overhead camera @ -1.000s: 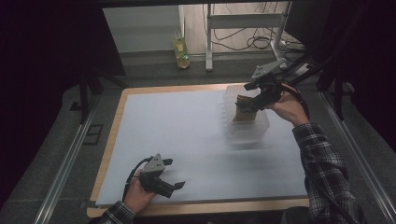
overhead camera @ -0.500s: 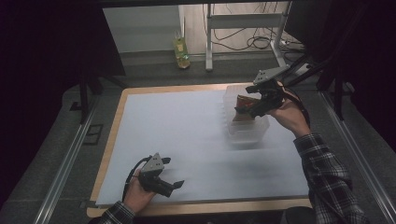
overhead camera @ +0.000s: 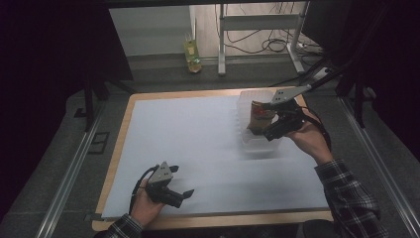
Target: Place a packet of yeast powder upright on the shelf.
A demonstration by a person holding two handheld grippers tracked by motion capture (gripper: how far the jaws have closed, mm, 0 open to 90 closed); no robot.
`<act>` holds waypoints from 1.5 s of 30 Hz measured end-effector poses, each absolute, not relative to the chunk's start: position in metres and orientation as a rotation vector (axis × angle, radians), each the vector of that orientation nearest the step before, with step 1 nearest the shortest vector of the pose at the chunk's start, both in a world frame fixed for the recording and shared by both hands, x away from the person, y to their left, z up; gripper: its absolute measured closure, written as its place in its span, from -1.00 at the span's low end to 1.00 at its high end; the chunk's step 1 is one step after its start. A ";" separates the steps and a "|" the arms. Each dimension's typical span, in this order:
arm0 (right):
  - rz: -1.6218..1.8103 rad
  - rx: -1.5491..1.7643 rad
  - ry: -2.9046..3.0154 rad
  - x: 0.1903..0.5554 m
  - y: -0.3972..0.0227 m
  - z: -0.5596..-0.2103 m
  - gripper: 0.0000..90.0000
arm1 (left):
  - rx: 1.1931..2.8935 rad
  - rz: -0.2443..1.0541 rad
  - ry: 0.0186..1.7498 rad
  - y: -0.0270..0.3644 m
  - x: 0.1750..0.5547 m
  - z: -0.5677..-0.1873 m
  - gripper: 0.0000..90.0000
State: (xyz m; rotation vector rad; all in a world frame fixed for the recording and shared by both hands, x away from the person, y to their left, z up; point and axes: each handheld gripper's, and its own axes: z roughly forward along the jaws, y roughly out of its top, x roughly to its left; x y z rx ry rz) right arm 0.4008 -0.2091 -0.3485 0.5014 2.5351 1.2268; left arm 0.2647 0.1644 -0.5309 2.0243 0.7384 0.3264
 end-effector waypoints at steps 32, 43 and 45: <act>1.332 0.627 2.510 0.337 -0.222 -0.420 -0.99 | 2.016 0.446 0.778 0.171 0.263 -0.526 -1.00; 1.322 0.615 2.520 0.321 -0.224 -0.447 -1.00 | 2.014 0.442 0.780 0.171 0.263 -0.526 -1.00; 1.324 0.634 2.518 0.320 -0.225 -0.454 -1.00 | 2.014 0.439 0.779 0.171 0.263 -0.526 -1.00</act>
